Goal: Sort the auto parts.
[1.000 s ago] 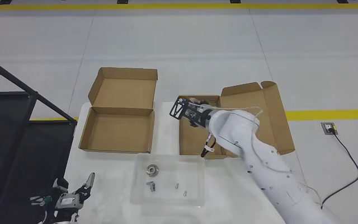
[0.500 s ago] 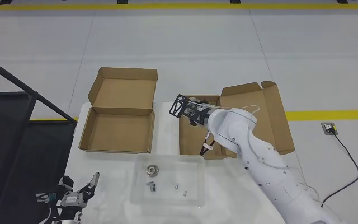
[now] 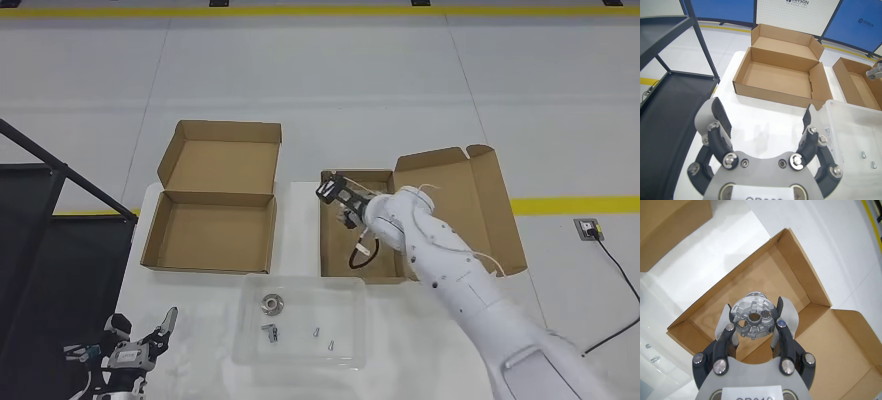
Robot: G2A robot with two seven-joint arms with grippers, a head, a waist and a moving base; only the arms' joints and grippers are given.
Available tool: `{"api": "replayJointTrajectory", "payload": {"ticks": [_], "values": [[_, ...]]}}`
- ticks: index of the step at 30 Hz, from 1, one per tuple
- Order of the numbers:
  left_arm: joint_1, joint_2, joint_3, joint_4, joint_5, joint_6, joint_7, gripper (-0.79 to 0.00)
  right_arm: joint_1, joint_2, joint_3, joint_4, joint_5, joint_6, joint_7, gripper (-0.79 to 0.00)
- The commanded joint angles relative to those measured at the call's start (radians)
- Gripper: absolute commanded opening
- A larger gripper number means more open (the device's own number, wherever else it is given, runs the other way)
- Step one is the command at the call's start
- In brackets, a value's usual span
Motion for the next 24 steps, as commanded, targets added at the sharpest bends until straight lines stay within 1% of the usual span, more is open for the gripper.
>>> {"api": "replayJointTrajectory", "payload": {"ticks": [1, 7, 10, 16, 17, 18, 19, 22, 24], "values": [[0.000, 0.000, 0.000, 0.000, 0.000, 0.000, 0.000, 0.000, 0.027, -0.024, -0.020, 0.101, 0.013, 0.031, -0.011, -0.785], [0.000, 0.000, 0.000, 0.000, 0.000, 0.000, 0.000, 0.000, 0.084, -0.090, -0.059, 0.274, 0.062, 0.033, -0.032, -0.785], [0.000, 0.000, 0.000, 0.000, 0.000, 0.000, 0.000, 0.000, 0.103, -0.118, -0.075, 0.340, 0.079, 0.009, -0.051, -0.785], [0.000, 0.000, 0.000, 0.000, 0.000, 0.000, 0.000, 0.000, 0.126, -0.165, -0.094, 0.444, 0.094, -0.006, -0.080, -0.785], [0.000, 0.000, 0.000, 0.000, 0.000, 0.000, 0.000, 0.000, 0.128, -0.169, -0.095, 0.454, 0.096, -0.009, -0.082, -0.757], [0.000, 0.000, 0.000, 0.000, 0.000, 0.000, 0.000, 0.000, 0.131, -0.176, -0.096, 0.474, 0.099, -0.013, -0.085, -0.594], [0.000, 0.000, 0.000, 0.000, 0.000, 0.000, 0.000, 0.000, 0.133, -0.181, -0.097, 0.486, 0.101, -0.015, -0.087, -0.517], [0.000, 0.000, 0.000, 0.000, 0.000, 0.000, 0.000, 0.000, 0.136, -0.193, -0.097, 0.517, 0.107, -0.023, -0.098, -0.453], [0.000, 0.000, 0.000, 0.000, 0.000, 0.000, 0.000, 0.000, 0.138, -0.199, -0.096, 0.533, 0.113, -0.027, -0.103, -0.434]]}}
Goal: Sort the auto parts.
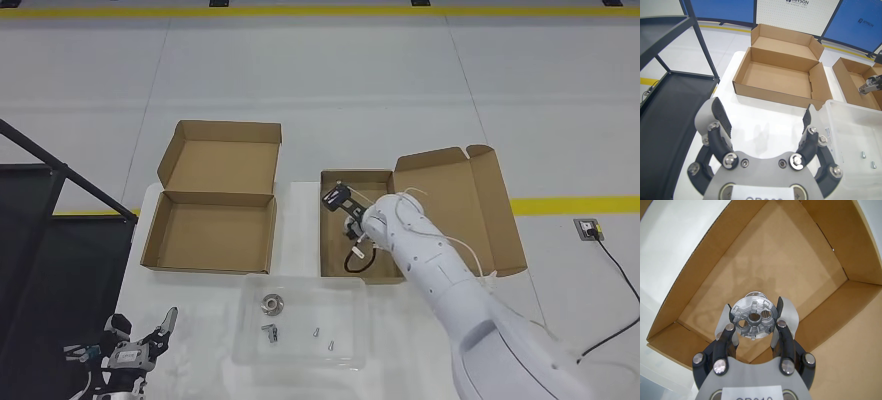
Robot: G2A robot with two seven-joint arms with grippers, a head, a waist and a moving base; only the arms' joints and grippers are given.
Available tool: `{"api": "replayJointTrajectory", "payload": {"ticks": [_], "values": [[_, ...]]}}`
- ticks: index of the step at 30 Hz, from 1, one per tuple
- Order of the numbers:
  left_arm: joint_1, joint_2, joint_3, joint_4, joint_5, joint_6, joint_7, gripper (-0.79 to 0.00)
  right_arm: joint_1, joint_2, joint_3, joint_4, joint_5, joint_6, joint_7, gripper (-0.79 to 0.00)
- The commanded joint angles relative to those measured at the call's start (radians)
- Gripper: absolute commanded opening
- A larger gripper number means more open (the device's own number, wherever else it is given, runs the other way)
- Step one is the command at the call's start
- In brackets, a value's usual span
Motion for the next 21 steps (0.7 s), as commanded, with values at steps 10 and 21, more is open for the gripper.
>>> {"api": "replayJointTrajectory", "payload": {"ticks": [10, 21], "values": [[0.000, 0.000, 0.000, 0.000, 0.000, 0.000, 0.000, 0.000, 0.010, -0.019, 0.006, 0.050, 0.010, -0.009, -0.025, 0.000], [0.000, 0.000, 0.000, 0.000, 0.000, 0.000, 0.000, 0.000, 0.043, -0.010, 0.013, -0.007, -0.020, -0.018, -0.127, 0.000]]}}
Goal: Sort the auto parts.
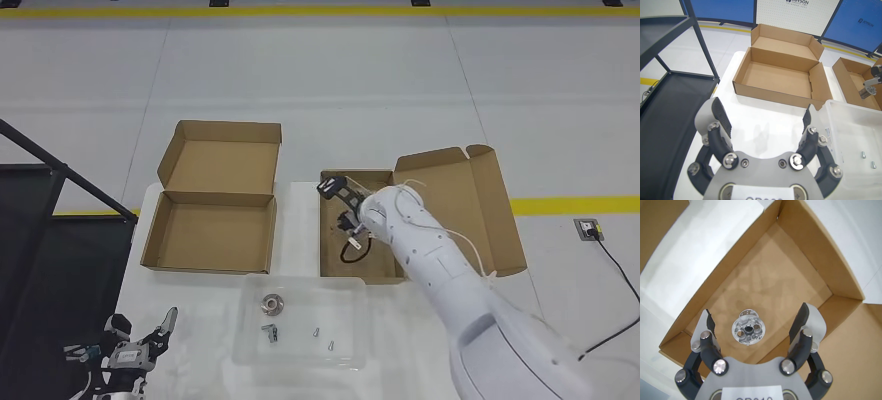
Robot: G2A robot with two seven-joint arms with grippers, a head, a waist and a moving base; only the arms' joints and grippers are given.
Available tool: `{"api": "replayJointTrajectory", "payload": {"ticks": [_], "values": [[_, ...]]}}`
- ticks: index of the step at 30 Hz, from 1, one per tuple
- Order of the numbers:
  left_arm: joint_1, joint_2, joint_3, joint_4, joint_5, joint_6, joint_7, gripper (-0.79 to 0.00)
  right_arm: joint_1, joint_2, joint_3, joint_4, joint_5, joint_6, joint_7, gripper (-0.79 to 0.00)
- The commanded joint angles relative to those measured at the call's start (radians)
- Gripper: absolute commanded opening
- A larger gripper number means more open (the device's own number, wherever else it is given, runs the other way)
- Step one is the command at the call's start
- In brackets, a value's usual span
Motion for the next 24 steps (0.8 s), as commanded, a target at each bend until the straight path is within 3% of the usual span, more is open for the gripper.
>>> {"api": "replayJointTrajectory", "payload": {"ticks": [1, 8, 14, 19, 24], "values": [[0.000, 0.000, 0.000, 0.000, 0.000, 0.000, 0.000, 0.000, 0.001, 0.006, 0.003, -0.026, -0.008, 0.000, -0.029, 0.000], [0.000, 0.000, 0.000, 0.000, 0.000, 0.000, 0.000, 0.000, -0.033, 0.050, 0.026, -0.161, -0.046, -0.045, -0.091, 0.000], [0.000, 0.000, 0.000, 0.000, 0.000, 0.000, 0.000, 0.000, -0.124, 0.129, 0.100, -0.400, -0.080, -0.095, -0.094, 0.000], [0.000, 0.000, 0.000, 0.000, 0.000, 0.000, 0.000, 0.000, -0.306, 0.227, 0.230, -0.799, -0.149, -0.161, 0.036, 0.000], [0.000, 0.000, 0.000, 0.000, 0.000, 0.000, 0.000, 0.000, -0.543, 0.305, 0.361, -1.242, -0.192, -0.345, 0.177, 0.000]]}}
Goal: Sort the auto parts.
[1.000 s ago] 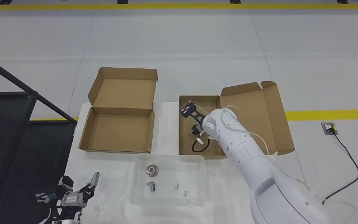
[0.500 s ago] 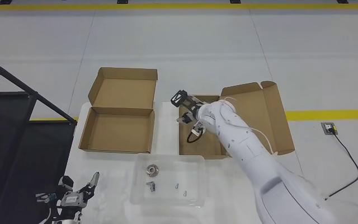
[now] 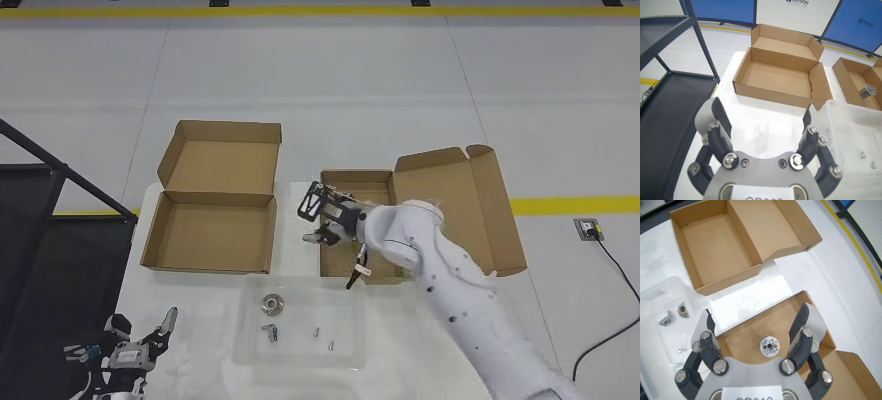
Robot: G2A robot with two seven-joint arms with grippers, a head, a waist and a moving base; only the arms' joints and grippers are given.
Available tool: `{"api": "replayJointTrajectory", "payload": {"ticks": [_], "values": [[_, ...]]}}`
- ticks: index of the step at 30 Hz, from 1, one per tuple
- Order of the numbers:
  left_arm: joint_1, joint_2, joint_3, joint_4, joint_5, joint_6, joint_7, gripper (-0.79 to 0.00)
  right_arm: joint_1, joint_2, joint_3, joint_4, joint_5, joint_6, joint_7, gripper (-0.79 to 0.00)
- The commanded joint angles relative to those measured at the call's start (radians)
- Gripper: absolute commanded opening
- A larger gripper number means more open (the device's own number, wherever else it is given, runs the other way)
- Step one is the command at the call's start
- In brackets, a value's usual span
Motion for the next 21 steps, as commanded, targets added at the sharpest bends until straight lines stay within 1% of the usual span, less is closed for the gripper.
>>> {"api": "replayJointTrajectory", "payload": {"ticks": [1, 4, 14, 15, 17, 19, 21], "values": [[0.000, 0.000, 0.000, 0.000, 0.000, 0.000, 0.000, 0.000, -0.087, 0.022, 0.035, -0.175, -0.011, -0.097, 0.044, 0.000], [0.000, 0.000, 0.000, 0.000, 0.000, 0.000, 0.000, 0.000, -0.137, 0.041, 0.056, -0.260, -0.012, -0.203, 0.097, 0.000], [0.000, 0.000, 0.000, 0.000, 0.000, 0.000, 0.000, 0.000, -0.137, 0.041, 0.056, -0.260, -0.012, -0.203, 0.097, 0.000], [0.000, 0.000, 0.000, 0.000, 0.000, 0.000, 0.000, 0.000, -0.144, 0.042, 0.052, -0.263, -0.019, -0.202, 0.080, 0.000], [0.000, 0.000, 0.000, 0.000, 0.000, 0.000, 0.000, 0.000, -0.136, 0.042, 0.018, -0.265, -0.054, -0.251, 0.070, 0.000], [0.000, 0.000, 0.000, 0.000, 0.000, 0.000, 0.000, 0.000, -0.100, 0.036, -0.059, -0.229, -0.095, -0.323, 0.125, 0.000], [0.000, 0.000, 0.000, 0.000, 0.000, 0.000, 0.000, 0.000, -0.069, 0.026, -0.119, -0.193, -0.099, -0.349, 0.165, 0.000]]}}
